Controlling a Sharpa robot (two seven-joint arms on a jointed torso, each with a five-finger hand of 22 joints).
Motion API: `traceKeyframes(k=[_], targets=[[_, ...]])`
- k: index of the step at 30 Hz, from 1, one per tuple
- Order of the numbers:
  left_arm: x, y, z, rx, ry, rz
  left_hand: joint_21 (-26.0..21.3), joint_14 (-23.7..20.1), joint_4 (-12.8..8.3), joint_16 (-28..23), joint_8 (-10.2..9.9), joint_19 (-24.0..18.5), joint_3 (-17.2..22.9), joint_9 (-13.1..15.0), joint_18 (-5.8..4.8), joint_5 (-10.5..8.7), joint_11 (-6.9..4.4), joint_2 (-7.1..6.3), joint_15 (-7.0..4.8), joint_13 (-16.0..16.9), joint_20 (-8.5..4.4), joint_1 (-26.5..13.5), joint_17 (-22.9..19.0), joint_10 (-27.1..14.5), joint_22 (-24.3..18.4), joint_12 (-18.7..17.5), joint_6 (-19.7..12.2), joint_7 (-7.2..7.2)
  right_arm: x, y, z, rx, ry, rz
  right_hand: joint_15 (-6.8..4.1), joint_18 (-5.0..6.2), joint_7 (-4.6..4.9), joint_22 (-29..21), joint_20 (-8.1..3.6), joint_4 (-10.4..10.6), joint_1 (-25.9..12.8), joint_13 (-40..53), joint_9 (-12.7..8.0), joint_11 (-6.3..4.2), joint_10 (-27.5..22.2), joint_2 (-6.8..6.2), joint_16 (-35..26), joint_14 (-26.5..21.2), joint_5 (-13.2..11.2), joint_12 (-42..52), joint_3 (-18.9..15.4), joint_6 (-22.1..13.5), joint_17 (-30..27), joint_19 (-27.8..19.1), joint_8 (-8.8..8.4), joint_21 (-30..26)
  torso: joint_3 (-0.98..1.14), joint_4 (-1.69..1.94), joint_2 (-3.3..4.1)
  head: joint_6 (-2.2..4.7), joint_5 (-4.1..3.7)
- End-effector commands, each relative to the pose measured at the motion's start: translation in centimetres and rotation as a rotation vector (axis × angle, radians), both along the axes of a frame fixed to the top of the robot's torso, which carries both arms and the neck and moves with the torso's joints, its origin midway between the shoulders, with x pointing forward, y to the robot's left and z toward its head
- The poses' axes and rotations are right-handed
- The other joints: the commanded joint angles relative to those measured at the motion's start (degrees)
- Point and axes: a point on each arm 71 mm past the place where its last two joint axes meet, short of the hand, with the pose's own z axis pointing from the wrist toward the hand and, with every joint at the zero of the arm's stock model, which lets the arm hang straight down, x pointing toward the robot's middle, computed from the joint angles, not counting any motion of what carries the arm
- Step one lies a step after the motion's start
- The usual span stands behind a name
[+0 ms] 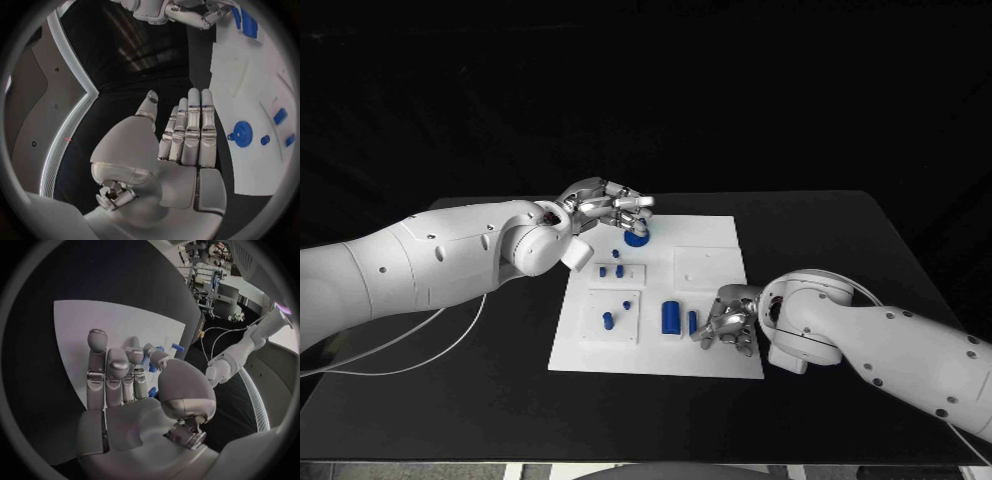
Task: Assemble the parts on the task board
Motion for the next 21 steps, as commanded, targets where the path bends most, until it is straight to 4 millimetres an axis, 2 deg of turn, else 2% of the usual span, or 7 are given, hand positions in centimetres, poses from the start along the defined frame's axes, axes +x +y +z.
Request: traceKeyframes(k=[1,6,14,15,18,19,21], targets=[[-0.09,-0.24,0.05,-0.004,-0.001,-0.018,-0.14,-0.44,-0.31,-0.07,0.25,-0.23,0.09,-0.06,-0.26,-0.27,-0.07,0.31,0.06,0.08,0.09,0.25,-0.09,-0.33,-0.10,-0.07,-0.21,0.01,0.14,-0.14,-0.27,-0.015,-0.005,-0.013,-0.30,-0.45,0.07,2.97,0.00,-0.57,-0.92,0.12,-0.02,0.09,0.28,-0.17,0.20,0.29,-0.12,0.26,1.29,-0.05,0.05,0.03,-0.37,0.23,-0.02,0.00,-0.02,-0.01,0.08],[-0.09,-0.26,0.04,-0.004,0.001,-0.020,-0.13,-0.42,-0.37,-0.06,0.25,-0.23,0.10,-0.06,-0.26,-0.25,-0.07,0.32,0.05,0.08,0.09,0.29,-0.09,-0.33,-0.09,-0.07,-0.20,0.01,0.26,-0.34,-0.43,-0.043,-0.006,-0.013,-0.15,-0.29,0.19,2.97,0.25,-2.66,-0.79,0.15,0.37,0.18,0.12,-0.59,0.24,0.32,0.33,0.37,4.33,-0.18,-0.09,-0.07,-0.39,0.24,-0.01,-0.07,-0.04,-0.05,0.14],[-0.42,-0.94,-0.21,-0.025,0.059,-0.056,-0.18,-0.56,-0.60,-0.14,0.17,-0.31,0.14,-0.07,-0.26,-0.04,0.00,0.28,0.11,0.08,0.13,0.42,-0.12,-0.57,-0.12,-0.09,-0.39,0.08,0.35,-0.52,-0.65,-0.084,-0.003,0.002,0.04,-0.02,0.37,2.87,0.54,-6.20,-1.70,-0.28,1.42,0.33,-0.25,-0.70,0.30,0.21,4.25,0.50,9.87,-0.41,-0.65,-0.46,-0.43,-0.07,-0.03,-0.02,0.05,-0.10,0.01],[-0.44,-0.99,-0.24,-0.024,0.063,-0.060,-0.22,-0.64,-0.61,-0.18,0.17,-0.38,0.13,-0.06,-0.27,-0.06,0.02,0.27,0.14,0.08,0.15,0.41,-0.14,-0.61,-0.14,-0.08,-0.40,0.09,0.36,-0.52,-0.68,-0.083,0.000,0.002,0.05,0.00,0.42,2.89,0.56,-6.77,-1.76,-0.30,1.56,0.32,-0.22,-0.81,0.38,0.22,5.63,0.62,10.30,-0.40,-0.69,-0.46,-0.39,0.07,-0.03,-0.03,0.02,-0.06,-0.03],[-0.47,-1.01,-0.36,-0.020,0.081,-0.069,-0.24,-0.68,-0.80,-0.20,0.14,-0.42,0.20,-0.07,-0.26,0.13,0.03,0.22,0.15,0.08,0.17,0.62,-0.15,-0.69,-0.16,-0.08,-0.48,0.12,0.43,-0.53,-0.82,-0.070,0.016,-0.007,0.07,0.01,0.41,2.91,0.57,-7.96,-1.70,-0.38,1.85,0.32,-0.19,-1.29,0.47,0.20,8.35,0.74,9.16,-0.34,-0.78,-0.53,-0.38,0.31,0.00,-0.09,-0.01,-0.10,0.06],[-0.47,-1.00,-0.40,-0.021,0.087,-0.071,-0.26,-0.72,-1.02,-0.22,0.14,-0.44,0.28,-0.06,-0.26,0.32,0.05,0.17,0.16,0.07,0.17,0.87,-0.16,-0.75,-0.16,-0.09,-0.51,0.13,0.44,-0.53,-0.85,-0.067,0.019,-0.009,0.06,-0.01,0.34,2.88,0.55,-8.13,-1.87,-0.40,1.93,0.31,-0.16,-1.81,0.50,0.19,11.02,0.77,7.73,-0.30,-0.79,-0.56,-0.38,0.27,0.03,-0.07,-0.02,-0.11,0.06],[-0.45,-0.96,-0.46,-0.024,0.099,-0.073,-0.25,-0.73,-1.36,-0.22,0.13,-0.44,0.44,-0.06,-0.24,0.71,0.07,0.16,0.15,0.06,0.17,1.23,-0.16,-0.84,-0.16,-0.10,-0.55,0.15,0.48,-0.54,-0.90,-0.058,0.026,-0.016,0.01,-0.06,0.19,2.90,0.53,-8.42,-1.21,-0.44,2.07,0.30,-0.16,-1.73,0.55,0.16,13.47,0.82,5.06,-0.29,-0.82,-0.56,-0.42,0.48,0.06,-0.02,-0.03,-0.16,0.02]])
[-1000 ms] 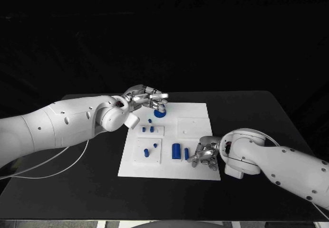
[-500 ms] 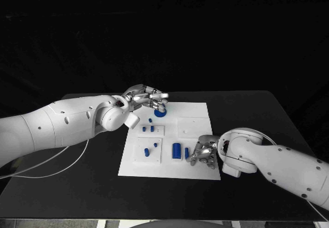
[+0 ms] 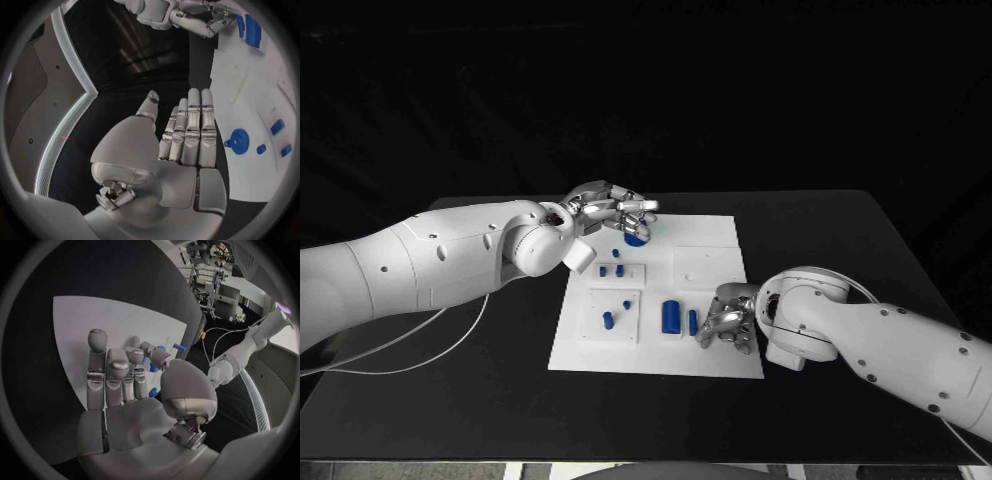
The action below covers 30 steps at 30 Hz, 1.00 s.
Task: Assemble the parts on the task board
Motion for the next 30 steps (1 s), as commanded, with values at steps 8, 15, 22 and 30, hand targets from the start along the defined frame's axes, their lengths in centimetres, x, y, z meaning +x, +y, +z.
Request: traceKeyframes(k=[8,15,22,30], targets=[[-0.04,0.00,-0.33,-0.016,0.068,-0.033,-0.26,-0.61,-0.84,-0.26,0.11,-0.32,0.22,-0.07,-0.22,0.64,0.08,0.16,-0.04,0.06,-0.02,0.59,-0.09,-0.55,-0.02,-0.09,-0.45,-0.01,0.01,-0.69,-0.76,-0.019,0.038,-0.025,-0.02,-0.15,-0.20,2.86,0.04,-1.19,1.86,-0.27,0.09,0.22,-0.23,-0.18,0.54,0.11,6.73,0.48,-8.61,-0.19,-0.22,-0.22,-0.44,0.56,0.03,-0.02,0.02,-0.03,0.18],[0.02,0.20,-0.36,-0.015,0.071,-0.030,-0.26,-0.62,-1.12,-0.27,0.13,-0.33,0.30,-0.06,-0.21,0.67,0.08,0.20,-0.04,0.06,-0.02,0.68,-0.10,-0.58,-0.01,-0.10,-0.46,-0.02,-0.22,-0.78,-0.69,-0.005,0.047,-0.012,-0.03,-0.16,-0.24,2.82,0.05,-2.06,3.69,-0.44,-0.10,0.22,-0.25,-0.46,0.53,0.09,9.02,0.49,-12.71,-0.02,-0.39,-0.27,-0.43,0.44,0.04,0.04,0.04,-0.20,0.22],[0.01,0.28,-0.37,-0.015,0.072,-0.029,-0.25,-0.65,-1.43,-0.28,0.15,-0.37,0.30,-0.07,-0.21,0.58,0.08,0.19,-0.03,0.06,-0.01,0.65,-0.12,-0.58,0.01,-0.10,-0.51,0.00,-0.49,-0.97,-0.64,0.013,0.053,0.000,-0.03,-0.11,-0.28,2.82,0.07,-2.91,5.29,-0.61,-0.29,0.21,-0.29,-0.50,0.41,0.04,10.68,0.41,-16.04,0.10,-0.53,-0.30,-0.45,0.38,0.06,-0.01,0.04,-0.27,0.38],[-0.02,0.26,-0.36,-0.018,0.074,-0.030,-0.25,-0.65,-1.59,-0.28,0.16,-0.39,0.30,-0.07,-0.21,0.58,0.09,0.21,-0.03,0.06,-0.01,0.63,-0.14,-0.59,0.01,-0.10,-0.55,0.00,-0.64,-1.08,-0.50,0.041,0.043,0.009,-0.04,-0.11,-0.36,2.81,0.06,-2.05,5.15,-0.66,-0.56,0.22,-0.25,-0.72,0.40,0.05,9.68,0.48,-18.44,0.14,-0.56,-0.24,-0.46,0.41,0.08,-0.06,0.00,-0.36,0.43]])
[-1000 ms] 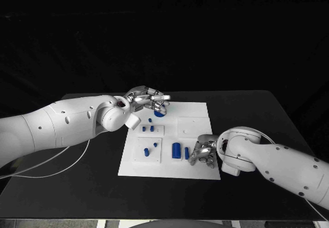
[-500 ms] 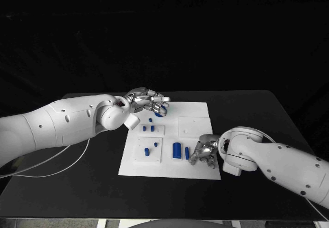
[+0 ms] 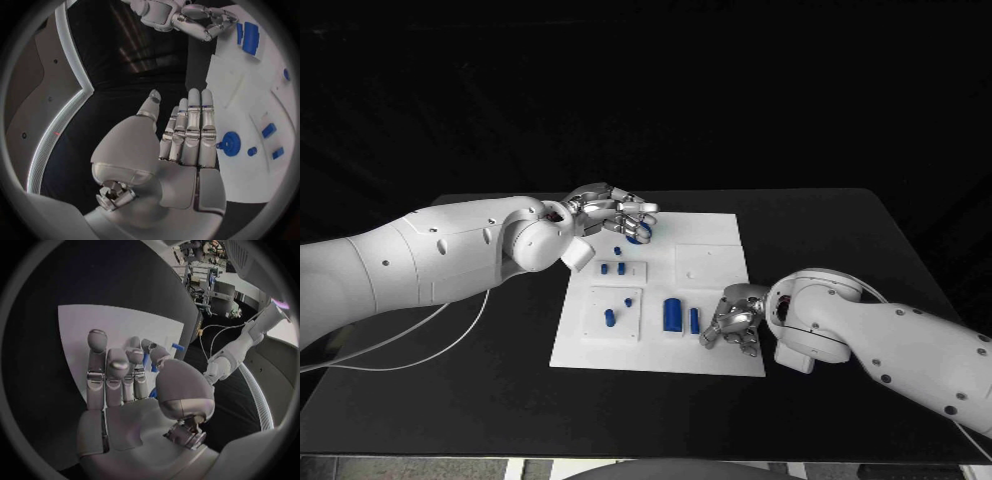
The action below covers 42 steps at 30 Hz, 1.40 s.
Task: Assemble the parts on the task board
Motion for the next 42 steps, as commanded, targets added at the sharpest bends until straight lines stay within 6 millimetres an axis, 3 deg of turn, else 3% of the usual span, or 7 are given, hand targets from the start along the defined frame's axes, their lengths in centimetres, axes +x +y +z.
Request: traceKeyframes(k=[1,9,23,34,35,36,42], targets=[[-0.10,-0.22,0.05,-0.017,0.007,-0.016,-0.25,-0.24,-0.51,-0.29,0.18,-0.41,0.00,-0.07,-0.21,0.10,-0.11,0.03,-0.02,0.06,-0.01,0.42,-0.10,-0.38,0.01,-0.10,-0.58,0.01,-0.28,-0.03,-0.31,0.007,0.005,0.022,-0.06,-0.12,-0.32,2.76,0.05,0.48,0.15,-0.07,-0.18,0.20,-0.21,-0.19,0.12,0.04,-0.96,0.28,-1.29,0.15,0.00,-0.23,0.11,0.05,0.02,-0.07,-0.04,-0.02,0.05],[-0.12,-0.23,0.06,-0.019,0.008,-0.018,-0.25,-0.25,-0.62,-0.29,0.18,-0.41,0.00,-0.07,-0.21,0.04,-0.11,0.02,-0.02,0.06,-0.01,0.46,-0.11,-0.39,0.02,-0.10,-0.59,0.01,-0.25,-0.07,-0.18,0.042,-0.017,0.018,-0.06,-0.12,-0.35,2.76,0.04,2.22,2.00,-0.12,-0.54,0.24,-0.11,0.38,0.08,0.03,-7.93,0.38,-6.05,0.22,0.01,-0.10,0.09,-0.07,0.02,0.02,0.00,-0.07,-0.04],[-0.07,-0.14,0.04,-0.016,0.009,-0.015,-0.21,-0.26,-1.24,-0.30,0.24,-0.44,0.06,-0.07,-0.21,-0.05,-0.12,0.04,-0.04,0.05,-0.03,0.77,-0.13,-0.37,0.07,-0.10,-0.61,0.02,0.01,-0.36,-0.19,0.040,-0.023,0.000,-0.05,-0.04,-0.18,2.84,0.06,9.91,0.09,-0.06,-0.42,0.34,-0.05,2.67,0.30,0.05,-13.93,0.58,-8.78,-0.11,0.29,0.16,0.10,0.06,-0.04,-0.01,0.00,-0.15,-0.05],[-0.02,-0.06,0.02,-0.014,0.008,-0.011,-0.21,-0.26,-1.24,-0.30,0.24,-0.44,0.06,-0.07,-0.21,-0.05,-0.12,0.04,-0.04,0.05,-0.03,0.77,-0.13,-0.37,0.07,-0.10,-0.61,0.02,0.25,-0.53,-0.19,0.035,-0.023,-0.009,-0.06,-0.04,-0.14,2.85,0.07,12.51,-1.55,-0.08,-0.19,0.34,-0.10,3.69,0.28,0.06,-20.12,0.51,-4.50,-0.30,0.33,0.21,0.10,-0.04,0.00,0.02,0.03,-0.19,-0.03],[-0.02,-0.05,0.02,-0.014,0.008,-0.011,-0.21,-0.26,-1.24,-0.30,0.24,-0.44,0.06,-0.07,-0.21,-0.05,-0.12,0.04,-0.04,0.05,-0.03,0.77,-0.13,-0.37,0.07,-0.10,-0.61,0.02,0.27,-0.55,-0.20,0.034,-0.023,-0.009,-0.07,-0.16,-0.17,2.85,-0.04,12.24,-4.11,-0.03,-0.32,0.50,-0.14,1.28,0.24,0.06,-21.60,0.47,2.28,-0.15,0.36,0.23,0.43,-0.07,0.00,0.01,0.02,-0.19,-0.03],[-0.02,-0.05,0.02,-0.013,0.008,-0.011,-0.21,-0.26,-1.24,-0.30,0.24,-0.44,0.06,-0.07,-0.21,-0.05,-0.12,0.04,-0.04,0.05,-0.03,0.77,-0.13,-0.37,0.07,-0.10,-0.61,0.02,0.28,-0.57,-0.21,0.034,-0.022,-0.010,-0.13,-0.11,-0.14,2.85,-0.03,12.07,-4.63,-0.05,-0.28,0.33,-0.01,0.86,0.29,0.12,-21.78,0.46,3.87,0.06,0.40,0.20,-0.03,-0.08,-0.01,0.01,0.00,-0.19,-0.03],[-0.06,-0.14,0.02,-0.014,0.009,-0.014,-0.15,-0.25,-1.48,-0.27,0.27,-0.47,0.03,-0.06,-0.22,0.06,-0.13,0.21,-0.06,0.05,-0.05,0.74,-0.14,-0.36,0.16,-0.11,-0.60,0.01,0.32,-0.56,-0.29,0.026,-0.016,-0.008,-0.07,-0.10,-0.19,2.86,0.03,10.94,-4.60,0.05,-0.19,0.29,-0.03,0.61,0.23,0.08,-21.67,0.52,5.84,-0.12,0.40,0.23,0.13,-0.04,-0.03,0.01,-0.02,-0.24,-0.01]])
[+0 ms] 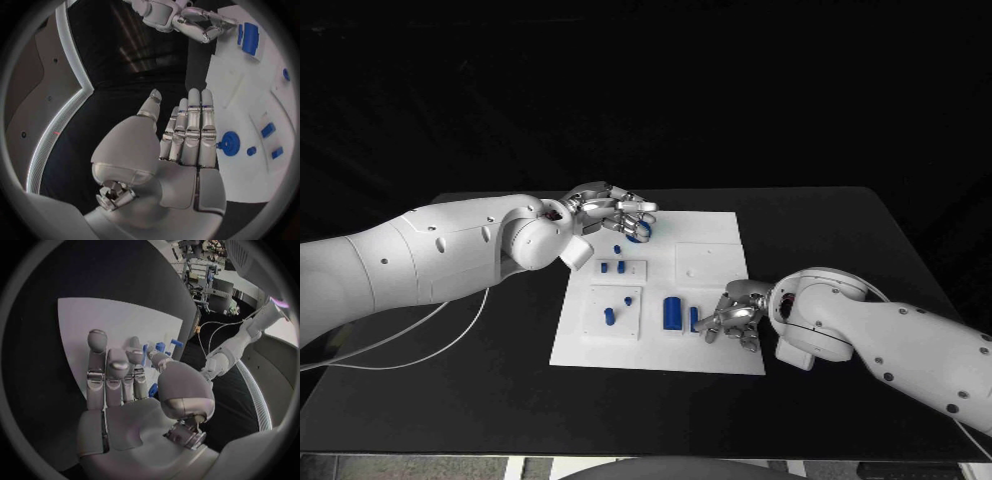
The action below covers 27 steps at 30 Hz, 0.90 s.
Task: Assemble the parts on the task board
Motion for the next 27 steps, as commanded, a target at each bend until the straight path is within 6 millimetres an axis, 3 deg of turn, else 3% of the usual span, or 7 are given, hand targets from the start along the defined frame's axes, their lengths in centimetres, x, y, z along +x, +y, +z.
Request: traceKeyframes(k=[1,8,14,17,24,26,27], targets=[[-0.1,-0.3,0.1,-0.012,0.003,-0.015,-0.15,-0.25,-0.46,-0.27,0.27,-0.47,-0.04,-0.06,-0.22,0.06,-0.13,-0.01,-0.06,0.05,-0.05,0.51,-0.05,-0.36,0.05,-0.11,-0.40,-0.19,-0.1,0.0,-0.2,-0.014,0.006,0.009,-0.11,-0.10,0.02,2.90,0.03,-0.46,0.09,0.09,0.02,0.18,0.07,-0.16,0.24,0.13,-0.03,0.28,0.54,-0.32,0.04,0.23,0.00,0.00,0.00,-0.03,-0.04,0.07,0.04],[-0.1,-0.3,0.1,-0.012,0.002,-0.016,-0.15,-0.25,-0.46,-0.27,0.27,-0.47,-0.04,-0.06,-0.22,0.06,-0.13,-0.01,-0.06,0.05,-0.05,0.51,-0.05,-0.36,0.05,-0.11,-0.40,-0.19,0.0,0.1,-0.3,-0.031,0.006,0.005,-0.11,-0.06,-0.04,2.90,0.07,-3.03,1.44,0.15,0.19,0.14,0.05,-0.29,0.31,0.14,1.06,0.39,2.07,-0.31,0.06,0.20,0.00,-0.02,0.01,-0.10,-0.07,0.12,-0.09],[-0.1,-0.4,0.1,-0.012,0.002,-0.018,-0.15,-0.25,-0.46,-0.27,0.27,-0.47,-0.04,-0.06,-0.22,0.06,-0.13,-0.01,-0.06,0.05,-0.05,0.51,-0.05,-0.36,0.05,-0.11,-0.40,-0.19,0.1,0.0,-0.2,-0.028,-0.005,-0.009,-0.10,-0.06,-0.03,2.90,0.06,-3.01,0.87,0.17,0.23,0.16,0.07,-0.31,0.30,0.13,1.41,0.45,1.89,-0.31,0.02,0.21,-0.01,0.01,0.00,0.00,-0.08,0.24,-0.17],[-0.1,-0.4,0.1,-0.012,0.000,-0.016,-0.15,-0.25,-0.46,-0.27,0.27,-0.47,-0.04,-0.06,-0.22,0.06,-0.13,-0.01,-0.06,0.05,-0.05,0.51,-0.05,-0.36,0.05,-0.11,-0.40,-0.19,0.2,-0.1,-0.1,-0.015,-0.018,-0.020,-0.09,-0.06,0.02,2.89,0.04,-2.44,0.25,0.10,0.24,0.21,0.08,-1.14,0.26,0.11,1.21,0.36,0.97,-0.41,-0.02,0.23,-0.02,0.06,0.02,0.04,-0.05,0.36,-0.16],[0.0,-0.3,0.3,-0.018,-0.035,0.022,-0.02,-0.11,-0.58,-0.15,0.36,-0.41,-0.10,-0.06,-0.19,0.13,-0.21,0.18,-0.13,0.05,-0.10,0.41,-0.02,-0.17,0.21,-0.08,-0.29,-0.24,0.8,-0.5,0.8,0.052,-0.042,-0.049,0.17,0.11,0.84,3.01,0.20,1.63,1.81,0.25,1.09,0.73,0.27,-2.24,0.55,0.13,0.01,0.95,-8.30,-2.82,0.11,0.44,0.00,0.61,0.04,-0.13,-0.29,0.92,-0.15],[0.1,-0.2,0.4,-0.023,-0.053,0.041,0.03,-0.02,-0.53,-0.10,0.45,-0.35,-0.06,-0.05,-0.18,0.09,-0.26,0.32,-0.18,0.06,-0.14,0.39,0.00,-0.03,0.24,-0.07,-0.12,-0.30,1.3,-0.8,1.4,0.088,-0.059,-0.066,0.18,0.25,1.00,2.98,0.10,3.41,4.34,0.13,1.77,0.88,0.20,-0.96,0.59,0.11,0.27,1.03,-14.11,-3.08,0.06,0.60,-0.01,0.62,-0.01,-0.24,-0.40,1.31,-0.26],[0.2,-0.2,0.5,-0.027,-0.062,0.053,0.05,0.02,-0.52,-0.07,0.49,-0.32,-0.05,-0.05,-0.18,0.09,-0.29,0.37,-0.20,0.06,-0.16,0.38,0.01,0.05,0.25,-0.06,-0.05,-0.33,1.6,-1.0,1.7,0.114,-0.068,-0.078,0.26,0.15,0.91,2.95,0.30,3.58,4.37,0.05,1.80,0.81,0.19,-1.15,0.53,0.09,0.23,0.98,-14.70,-3.23,0.00,0.33,-0.01,0.43,-0.03,-0.28,-0.45,1.40,-0.27]])
